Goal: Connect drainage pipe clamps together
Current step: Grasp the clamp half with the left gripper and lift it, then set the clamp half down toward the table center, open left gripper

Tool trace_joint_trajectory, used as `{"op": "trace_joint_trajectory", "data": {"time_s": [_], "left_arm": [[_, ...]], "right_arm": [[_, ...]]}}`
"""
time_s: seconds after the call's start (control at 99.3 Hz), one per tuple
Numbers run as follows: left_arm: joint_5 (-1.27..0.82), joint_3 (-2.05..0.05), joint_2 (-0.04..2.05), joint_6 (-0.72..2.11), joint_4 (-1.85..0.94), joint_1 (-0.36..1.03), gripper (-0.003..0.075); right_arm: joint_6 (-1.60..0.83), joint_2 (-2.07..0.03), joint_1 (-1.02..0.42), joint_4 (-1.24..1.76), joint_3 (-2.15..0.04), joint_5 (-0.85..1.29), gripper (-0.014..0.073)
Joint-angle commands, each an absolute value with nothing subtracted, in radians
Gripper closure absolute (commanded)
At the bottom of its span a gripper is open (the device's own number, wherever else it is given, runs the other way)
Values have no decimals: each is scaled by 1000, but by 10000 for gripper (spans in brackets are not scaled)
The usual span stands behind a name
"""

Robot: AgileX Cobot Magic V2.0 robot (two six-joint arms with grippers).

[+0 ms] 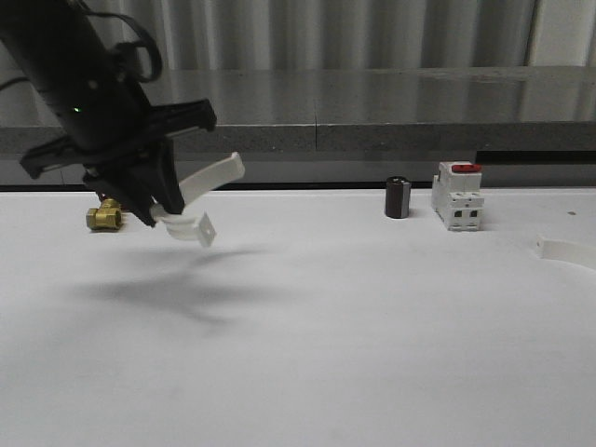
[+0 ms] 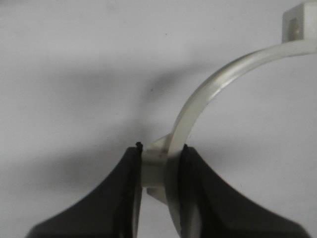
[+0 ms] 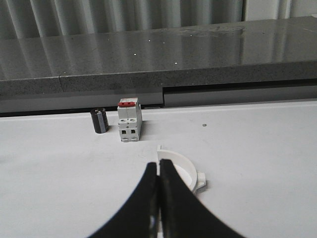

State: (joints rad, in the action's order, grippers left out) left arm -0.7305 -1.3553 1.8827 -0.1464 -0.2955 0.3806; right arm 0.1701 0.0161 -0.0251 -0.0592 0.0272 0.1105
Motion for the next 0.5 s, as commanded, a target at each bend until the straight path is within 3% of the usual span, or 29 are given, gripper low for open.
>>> {"op": "trace_joint_trajectory", "data": {"time_s": [0.0,0.493], "left_arm": [[-691,-1401,1884,-190,-291,411,740],[-686,-1439,2000,-227,-291,459,720]], "right_arm": [[158,31,-24,-63,12,36,711],[158,31,-24,-63,12,36,711]]}}
